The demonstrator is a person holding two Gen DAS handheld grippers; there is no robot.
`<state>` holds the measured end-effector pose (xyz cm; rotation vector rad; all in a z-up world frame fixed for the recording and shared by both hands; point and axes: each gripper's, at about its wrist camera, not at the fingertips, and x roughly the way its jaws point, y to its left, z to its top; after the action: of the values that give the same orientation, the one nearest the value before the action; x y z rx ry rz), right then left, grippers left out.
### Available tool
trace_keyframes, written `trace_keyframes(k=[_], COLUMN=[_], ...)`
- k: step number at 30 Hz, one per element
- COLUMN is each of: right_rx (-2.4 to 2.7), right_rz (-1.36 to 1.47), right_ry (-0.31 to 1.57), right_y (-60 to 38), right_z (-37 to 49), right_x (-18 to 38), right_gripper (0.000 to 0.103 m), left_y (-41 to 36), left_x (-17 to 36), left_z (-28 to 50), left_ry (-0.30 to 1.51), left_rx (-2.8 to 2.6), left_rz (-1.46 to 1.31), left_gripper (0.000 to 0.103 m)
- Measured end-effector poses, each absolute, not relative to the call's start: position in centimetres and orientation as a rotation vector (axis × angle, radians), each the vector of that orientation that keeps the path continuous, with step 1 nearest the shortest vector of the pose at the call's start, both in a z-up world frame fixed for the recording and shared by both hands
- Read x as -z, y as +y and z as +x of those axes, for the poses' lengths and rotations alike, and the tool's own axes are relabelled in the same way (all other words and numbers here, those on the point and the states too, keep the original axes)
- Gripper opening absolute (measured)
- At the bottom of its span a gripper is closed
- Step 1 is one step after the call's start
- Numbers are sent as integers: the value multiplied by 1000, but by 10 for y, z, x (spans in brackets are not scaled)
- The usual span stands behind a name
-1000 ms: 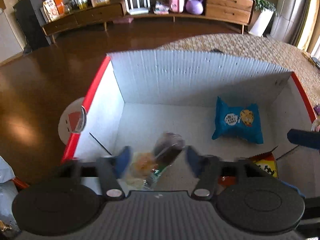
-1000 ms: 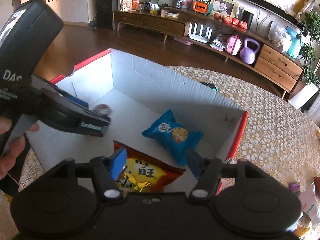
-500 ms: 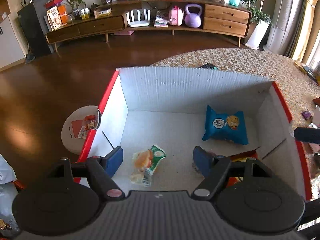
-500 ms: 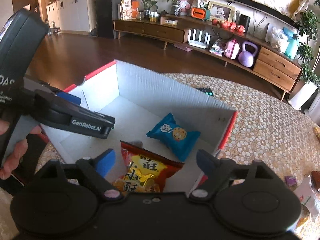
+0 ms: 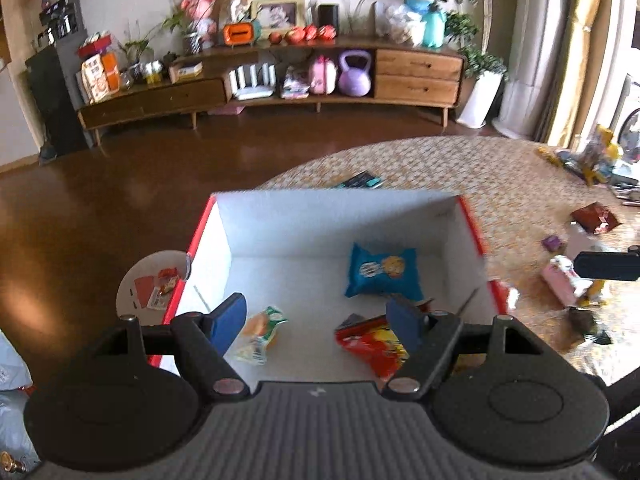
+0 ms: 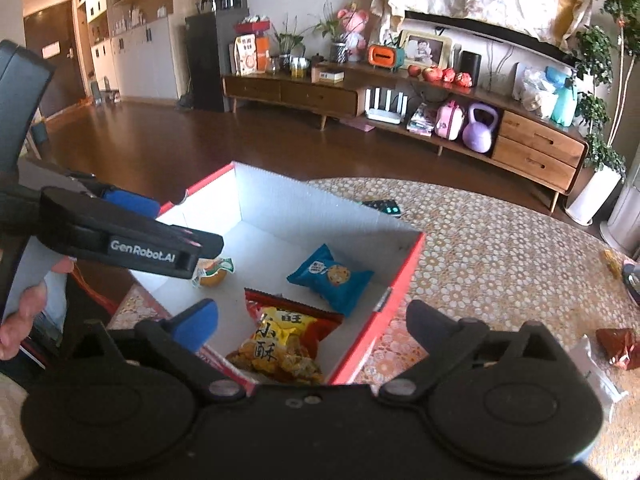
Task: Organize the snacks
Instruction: 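Withdraw both tools from the box toward the table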
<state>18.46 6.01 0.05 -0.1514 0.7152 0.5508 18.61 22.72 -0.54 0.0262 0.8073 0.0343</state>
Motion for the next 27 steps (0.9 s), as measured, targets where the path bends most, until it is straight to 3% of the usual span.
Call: trace_keyframes(k=[11, 14, 21, 25, 27], right_rx=[-545, -530, -475, -430, -411], right_rz=[-103, -84, -54, -33, -23], right_ry=[649, 639, 621, 619, 620], right_y=[-7, -30, -87, -117, -131], right_z=[143, 135, 120, 113, 110], right_x=[-25, -28, -30, -25, -20], right_gripper=[103, 103, 103, 103, 103], left_y=[171, 154, 124, 107, 100], left_x=[-16, -22, -34, -32, -28], left_z=[148, 139, 126, 124, 123], left_ry=[752, 730, 691, 681, 672], left_rx=[80, 107, 178, 207, 222], left_rz=[36, 48, -11, -47, -66], left_gripper=[77, 84, 85, 102, 102])
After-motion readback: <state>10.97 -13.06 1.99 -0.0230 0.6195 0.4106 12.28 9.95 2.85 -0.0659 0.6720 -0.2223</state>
